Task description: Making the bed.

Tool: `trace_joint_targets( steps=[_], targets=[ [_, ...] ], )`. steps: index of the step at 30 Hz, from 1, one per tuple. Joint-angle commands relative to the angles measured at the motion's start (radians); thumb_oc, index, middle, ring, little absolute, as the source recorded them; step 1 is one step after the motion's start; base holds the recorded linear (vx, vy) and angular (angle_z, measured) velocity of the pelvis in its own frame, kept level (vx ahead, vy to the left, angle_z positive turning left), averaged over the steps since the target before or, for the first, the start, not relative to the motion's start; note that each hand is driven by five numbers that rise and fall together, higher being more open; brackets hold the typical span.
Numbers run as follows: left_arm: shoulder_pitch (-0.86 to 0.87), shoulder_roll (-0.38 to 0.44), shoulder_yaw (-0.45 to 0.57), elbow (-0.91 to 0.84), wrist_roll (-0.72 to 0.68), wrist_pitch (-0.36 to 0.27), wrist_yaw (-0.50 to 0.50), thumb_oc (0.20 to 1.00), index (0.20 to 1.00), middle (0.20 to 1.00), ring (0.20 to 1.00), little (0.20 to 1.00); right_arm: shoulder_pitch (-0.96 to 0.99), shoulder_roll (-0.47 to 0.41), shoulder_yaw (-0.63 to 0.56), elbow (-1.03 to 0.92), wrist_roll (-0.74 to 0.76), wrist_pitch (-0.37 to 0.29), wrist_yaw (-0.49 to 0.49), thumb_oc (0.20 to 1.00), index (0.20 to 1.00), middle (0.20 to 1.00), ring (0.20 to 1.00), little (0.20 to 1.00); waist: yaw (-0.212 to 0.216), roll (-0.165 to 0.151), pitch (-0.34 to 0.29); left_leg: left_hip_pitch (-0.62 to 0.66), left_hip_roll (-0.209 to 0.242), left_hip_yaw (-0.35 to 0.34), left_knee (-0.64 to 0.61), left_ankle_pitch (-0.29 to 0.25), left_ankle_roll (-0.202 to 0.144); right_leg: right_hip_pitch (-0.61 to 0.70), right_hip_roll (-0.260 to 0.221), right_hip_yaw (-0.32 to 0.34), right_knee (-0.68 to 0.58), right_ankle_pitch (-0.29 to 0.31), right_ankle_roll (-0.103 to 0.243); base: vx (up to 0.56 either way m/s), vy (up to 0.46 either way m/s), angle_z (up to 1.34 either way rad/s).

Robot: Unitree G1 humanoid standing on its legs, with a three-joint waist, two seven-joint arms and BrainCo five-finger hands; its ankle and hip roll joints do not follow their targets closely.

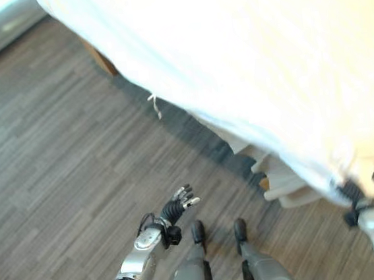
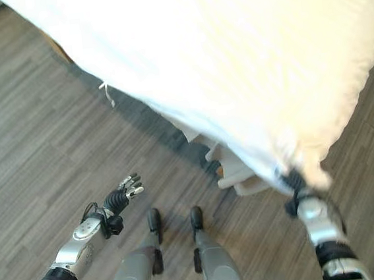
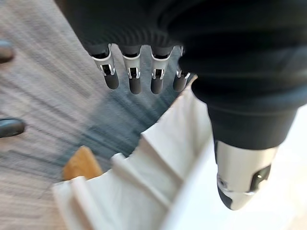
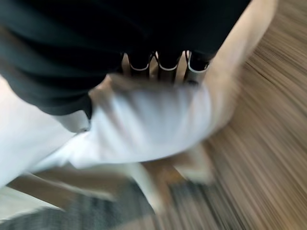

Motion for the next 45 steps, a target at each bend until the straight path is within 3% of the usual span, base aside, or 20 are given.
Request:
trace_joint_targets(
  steps=[1,2,3,4,9,13,15,18,19,21,24,25,26,28,29,30,31,35,37,45],
  targets=[
    [-0.021,-0.037,0.017,0.023,0.024,-0.002,-0.033,1.0,1.0,1.0,1.0,1.0,0.216,0.003,0.07,0.216,0.054,0.155,0.058,0.2,0.2,0.2,0.2,0.2,-0.054,0.026,0.063,0.044,0.017,0.018,0.008,-0.054,-0.023,0.016,-0.081,0.005,0.061,-0.036,0.077,0.02,0.002,-0.26],
    [-0.021,-0.037,0.017,0.023,0.024,-0.002,-0.033,1.0,1.0,1.0,1.0,1.0,0.216,0.003,0.071,0.217,0.055,0.154,0.058,0.2,0.2,0.2,0.2,0.2,-0.053,0.025,0.064,0.045,0.017,0.019,0.008,-0.055,-0.023,0.017,-0.081,0.005,0.061,-0.036,0.077,0.04,-0.006,-0.39],
    [-0.015,-0.041,0.005,0.021,0.026,0.006,-0.047,1.0,1.0,1.0,1.0,1.0,0.217,0.022,0.089,0.271,0.048,0.159,0.081,0.953,0.953,0.953,0.953,0.953,-0.055,0.031,0.051,0.067,0.017,0.022,0.008,-0.059,-0.021,0.037,-0.081,0.01,0.059,-0.039,0.074,0.03,-0.011,-0.31],
    [-0.014,-0.04,-0.007,0.022,0.033,0.009,-0.058,1.0,1.0,1.0,1.0,1.0,0.217,0.024,0.097,0.291,0.048,0.161,0.097,1.0,1.0,1.0,1.0,1.0,-0.055,0.033,0.045,0.072,0.017,0.023,0.008,-0.059,-0.021,0.042,-0.08,0.009,0.058,-0.041,0.073,0.04,-0.02,-0.19],
    [-0.017,-0.039,-0.046,0.029,0.041,0.041,-0.126,1.0,1.0,1.0,1.0,1.0,0.185,-0.029,0.038,0.445,0.11,0.192,0.162,1.0,1.0,1.0,1.0,1.0,-0.052,0.042,0.015,0.095,0.016,0.014,0.008,-0.064,-0.02,0.079,-0.083,-0.003,0.045,-0.048,0.068,0.01,-0.03,0.06],
    [-0.024,-0.022,-0.065,-0.005,-0.008,0.059,-0.156,1.0,1.0,1.0,1.0,1.0,0.158,-0.222,-0.144,0.489,0.279,0.198,0.165,1.0,1.0,1.0,1.0,1.0,-0.055,0.031,0.006,0.096,0.018,0.005,0.008,-0.062,-0.024,0.087,-0.079,-0.004,0.04,-0.047,0.066,-0.05,-0.054,0.09],
    [-0.024,-0.016,-0.07,-0.007,-0.008,0.062,-0.161,1.0,1.0,1.0,1.0,1.0,0.165,-0.257,-0.167,0.486,0.284,0.201,0.173,1.0,1.0,1.0,1.0,1.0,-0.055,0.027,0.007,0.096,0.019,0.005,0.008,-0.06,-0.026,0.088,-0.077,-0.005,0.041,-0.046,0.065,-0.01,-0.015,-0.01],
    [-0.022,0.008,-0.072,-0.025,-0.021,0.057,-0.165,1.0,1.0,1.0,1.0,1.0,0.192,-0.4,-0.203,0.471,0.247,0.196,0.205,1.0,1.0,1.0,1.0,1.0,-0.051,0.014,0.005,0.095,0.023,0.001,0.008,-0.055,-0.032,0.092,-0.075,-0.011,0.043,-0.045,0.063,-0.04,-0.055,-0.05],
    [-0.022,0.007,-0.073,-0.025,-0.021,0.057,-0.165,1.0,1.0,1.0,1.0,1.0,0.193,-0.4,-0.204,0.471,0.247,0.196,0.206,1.0,1.0,1.0,1.0,1.0,-0.051,0.015,0.005,0.095,0.023,0.001,0.008,-0.055,-0.032,0.092,-0.075,-0.012,0.043,-0.045,0.063,-0.04,-0.034,0.0],
    [-0.018,0.032,-0.086,-0.019,-0.01,0.065,-0.188,1.0,1.0,1.0,1.0,1.0,0.267,-0.51,-0.197,0.406,0.194,0.19,0.306,1.0,1.0,1.0,1.0,1.0,-0.045,-0.002,0.003,0.099,0.03,-0.004,0.008,-0.051,-0.038,0.097,-0.07,-0.015,0.045,-0.046,0.06,-0.04,-0.055,0.0],
    [-0.019,0.038,-0.091,-0.022,-0.01,0.07,-0.197,1.0,1.0,1.0,1.0,1.0,0.289,-0.56,-0.226,0.396,0.183,0.196,0.307,1.0,1.0,1.0,1.0,1.0,-0.045,-0.006,0.001,0.101,0.032,-0.007,0.008,-0.048,-0.04,0.103,-0.069,-0.019,0.044,-0.046,0.059,-0.01,-0.029,-0.08],
    [-0.012,0.031,-0.084,-0.033,-0.016,0.066,-0.182,1.0,1.0,1.0,1.0,1.0,0.29,-0.593,-0.254,0.289,0.163,0.186,0.257,1.0,1.0,1.0,1.0,1.0,-0.046,-0.006,0.004,0.101,0.033,-0.006,0.008,-0.045,-0.04,0.101,-0.069,-0.019,0.047,-0.046,0.06,0.0,0.0,0.0],
    [0.011,0.026,-0.043,-0.056,-0.016,0.049,-0.153,1.0,1.0,1.0,1.0,1.0,0.356,-0.562,-0.344,-0.062,0.194,0.172,0.182,1.0,1.0,1.0,1.0,1.0,-0.062,-0.002,0.012,0.104,0.034,0.001,0.008,-0.047,-0.039,0.098,-0.067,-0.012,0.051,-0.048,0.062,-0.03,0.01,-0.03],
    [0.01,0.026,-0.045,-0.057,-0.016,0.05,-0.153,1.0,1.0,1.0,1.0,1.0,0.362,-0.56,-0.349,-0.066,0.193,0.174,0.182,1.0,1.0,1.0,1.0,1.0,-0.059,-0.001,0.009,0.1,0.034,0.001,0.008,-0.045,-0.039,0.094,-0.067,-0.011,0.051,-0.045,0.061,-0.01,0.007,-0.03],
    [0.025,0.02,-0.014,-0.058,-0.017,0.041,-0.141,1.0,1.0,1.0,1.0,1.0,0.374,-0.486,-0.404,-0.293,0.314,0.143,0.154,1.0,1.0,1.0,1.0,1.0,-0.073,0.006,0.016,0.1,0.036,0.008,0.008,-0.046,-0.038,0.085,-0.065,-0.002,0.054,-0.044,0.061,0.0,0.0,0.0],
    [0.029,0.018,-0.008,-0.048,-0.008,0.04,-0.14,1.0,1.0,1.0,1.0,1.0,0.361,-0.459,-0.411,-0.355,0.33,0.129,0.132,0.787,0.787,0.787,0.787,0.787,-0.077,0.009,0.018,0.098,0.037,0.011,0.008,-0.047,-0.037,0.082,-0.064,0.001,0.055,-0.044,0.061,-0.02,0.02,0.04],
    [0.03,0.014,-0.006,-0.034,0.005,0.04,-0.138,1.0,1.0,1.0,1.0,1.0,0.335,-0.432,-0.405,-0.381,0.335,0.119,0.104,0.2,0.2,0.2,0.2,0.2,-0.076,0.013,0.02,0.097,0.038,0.014,0.008,-0.048,-0.037,0.078,-0.063,0.002,0.055,-0.043,0.06,-0.02,0.003,0.05],
    [0.06,0.055,0.007,-0.03,0.03,0.027,-0.167,1.0,1.0,1.0,1.0,1.0,0.282,-0.471,-0.24,-0.559,0.332,0.09,0.253,0.2,0.2,0.2,0.2,0.2,-0.066,0.022,0.035,0.086,0.04,0.019,0.008,-0.041,-0.041,0.063,-0.061,0.003,0.048,-0.032,0.058,-0.03,-0.008,-0.17],
    [0.094,0.111,-0.016,-0.044,0.024,0.015,-0.235,1.0,1.0,1.0,1.0,1.0,0.162,-0.597,0.03,-0.702,0.299,0.068,0.388,0.2,0.2,0.2,0.2,0.2,-0.039,0.034,0.038,0.073,0.038,0.018,0.008,-0.035,-0.048,0.062,-0.063,-0.007,0.03,-0.023,0.06,0.0,0.0,0.0],
    [0.05,0.126,-0.083,-0.045,0.01,-0.021,-0.232,1.0,1.0,1.0,1.0,1.0,-0.25,-0.568,0.424,-0.789,0.336,0.027,0.395,0.2,0.2,0.2,0.2,0.2,0.018,0.056,0.042,0.038,0.032,0.023,0.008,-0.026,-0.051,0.031,-0.072,-0.022,0.013,-0.003,0.065,-0.02,0.002,-0.01]
  ],
)
